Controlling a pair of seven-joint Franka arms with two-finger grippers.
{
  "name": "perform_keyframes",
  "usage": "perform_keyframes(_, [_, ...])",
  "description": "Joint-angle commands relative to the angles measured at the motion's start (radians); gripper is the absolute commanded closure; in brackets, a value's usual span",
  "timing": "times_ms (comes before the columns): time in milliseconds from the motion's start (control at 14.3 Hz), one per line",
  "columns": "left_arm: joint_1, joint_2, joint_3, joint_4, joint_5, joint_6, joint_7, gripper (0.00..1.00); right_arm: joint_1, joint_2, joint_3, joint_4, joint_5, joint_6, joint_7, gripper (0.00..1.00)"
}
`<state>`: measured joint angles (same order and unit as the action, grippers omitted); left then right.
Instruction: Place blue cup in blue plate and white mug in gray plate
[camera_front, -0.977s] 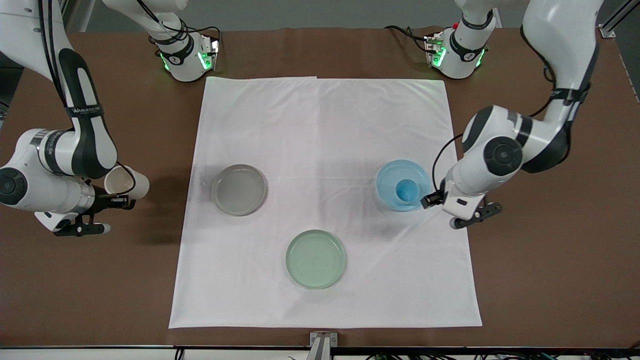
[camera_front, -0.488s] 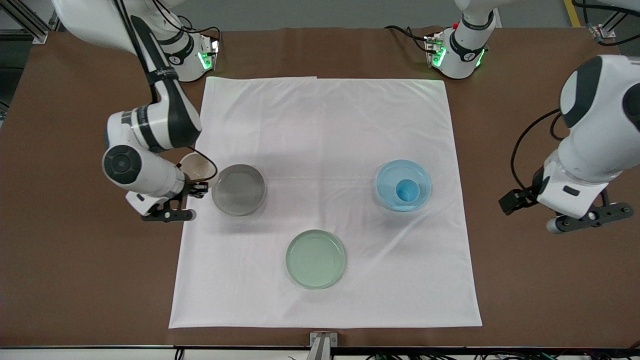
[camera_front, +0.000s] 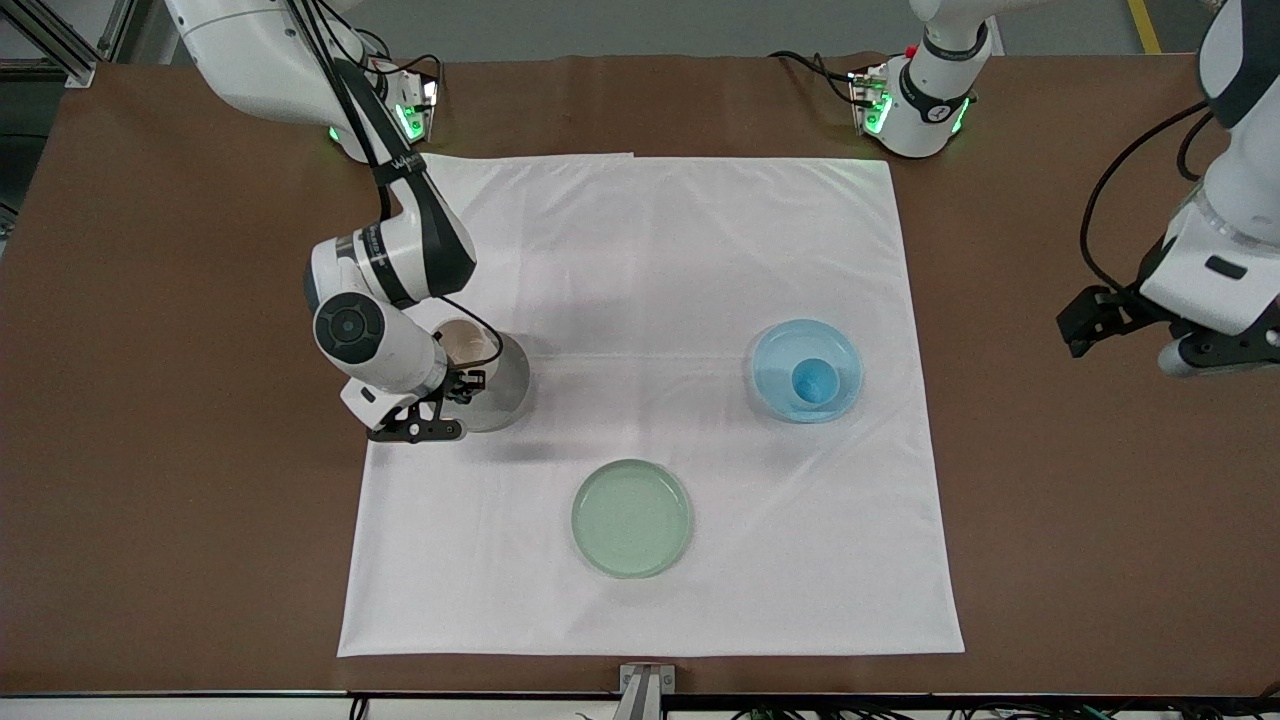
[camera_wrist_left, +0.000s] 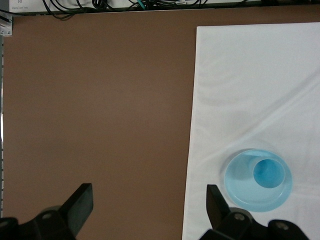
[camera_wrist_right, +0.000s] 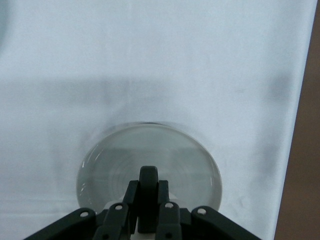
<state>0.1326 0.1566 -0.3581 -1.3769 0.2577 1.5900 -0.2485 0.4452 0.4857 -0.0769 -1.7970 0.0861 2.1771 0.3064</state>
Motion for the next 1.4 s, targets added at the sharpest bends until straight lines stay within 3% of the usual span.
perform_keyframes(0, [-0.113,-0.093,0.175,-0.100,-0.092,-0.009,0.057,0.00,0.004,0.010,-0.006,-0.004,0.014,0.006,0.005,0.95])
perform_keyframes(140, [-0.091,-0.133,0.197,-0.131,-0.156,-0.010,0.127,0.00,0.006,0.020,-0.006,-0.004,0.014,0.009,0.005,0.94])
perform_keyframes(558, [-0.114,-0.206,0.263,-0.165,-0.187,-0.047,0.208,0.00,0.004,0.062,-0.006,0.002,0.012,0.067,0.005,0.94])
perform_keyframes(767, [-0.108,-0.239,0.261,-0.206,-0.186,-0.044,0.187,0.00,0.003,0.067,-0.006,0.002,0.012,0.073,0.003,0.92])
perform_keyframes(837, [-0.110,-0.229,0.261,-0.202,-0.184,-0.042,0.189,0.00,0.004,0.066,-0.007,0.002,0.012,0.069,0.003,0.84])
perform_keyframes(907, [-0.103,-0.227,0.261,-0.200,-0.190,-0.042,0.199,0.00,0.004,0.065,-0.008,0.002,0.012,0.063,0.003,0.55])
perform_keyframes(977, [-0.103,-0.227,0.261,-0.200,-0.190,-0.042,0.201,0.00,0.003,0.059,-0.008,0.001,0.011,0.059,0.002,0.06])
perform_keyframes(1047, [-0.103,-0.229,0.261,-0.200,-0.192,-0.042,0.198,0.00,0.000,0.039,-0.008,-0.001,0.011,0.041,0.002,0.00])
perform_keyframes(1326, [-0.102,-0.223,0.264,-0.202,-0.224,-0.042,0.204,0.00,-0.061,-0.163,-0.017,0.010,0.000,-0.250,-0.009,0.00])
